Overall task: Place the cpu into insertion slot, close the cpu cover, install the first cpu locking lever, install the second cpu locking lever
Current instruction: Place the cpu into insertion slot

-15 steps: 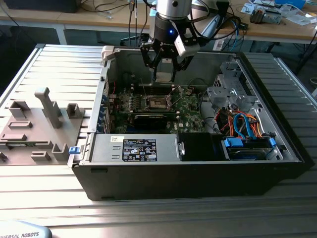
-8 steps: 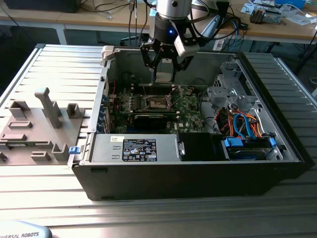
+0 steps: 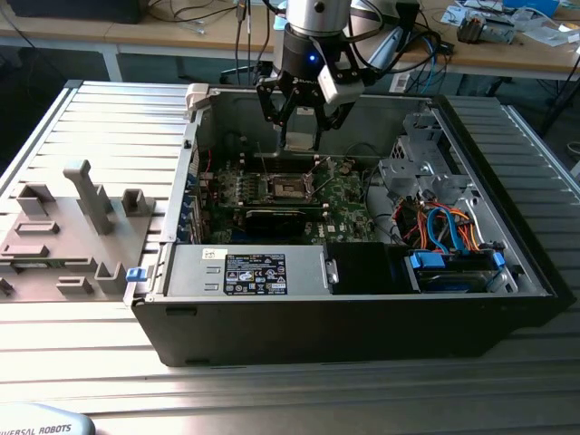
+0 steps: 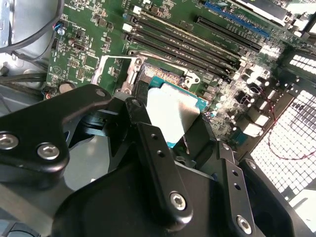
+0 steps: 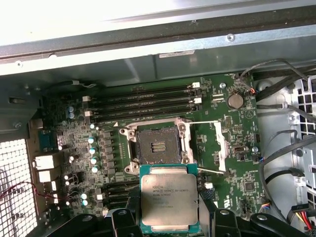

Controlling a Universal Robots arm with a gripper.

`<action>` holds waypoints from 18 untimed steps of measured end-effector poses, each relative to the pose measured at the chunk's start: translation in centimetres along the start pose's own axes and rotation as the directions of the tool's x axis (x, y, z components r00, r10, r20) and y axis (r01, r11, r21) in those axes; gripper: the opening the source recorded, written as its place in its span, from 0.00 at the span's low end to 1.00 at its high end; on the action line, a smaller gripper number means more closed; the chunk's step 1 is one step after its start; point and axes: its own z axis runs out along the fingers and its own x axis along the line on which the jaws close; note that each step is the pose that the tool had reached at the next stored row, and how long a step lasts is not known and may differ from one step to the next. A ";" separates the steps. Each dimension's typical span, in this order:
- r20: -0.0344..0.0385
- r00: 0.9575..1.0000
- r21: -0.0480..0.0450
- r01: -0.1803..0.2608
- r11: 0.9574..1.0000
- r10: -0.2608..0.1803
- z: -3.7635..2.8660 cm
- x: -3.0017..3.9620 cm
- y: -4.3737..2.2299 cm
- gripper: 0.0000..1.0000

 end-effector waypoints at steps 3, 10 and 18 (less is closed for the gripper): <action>0.000 1.000 0.000 -0.005 1.000 0.005 0.01 0.00 0.00 0.55; -0.001 1.000 0.000 -0.016 1.000 0.016 0.03 0.00 0.00 0.55; -0.001 1.000 0.000 -0.026 1.000 0.026 0.04 0.00 0.00 0.55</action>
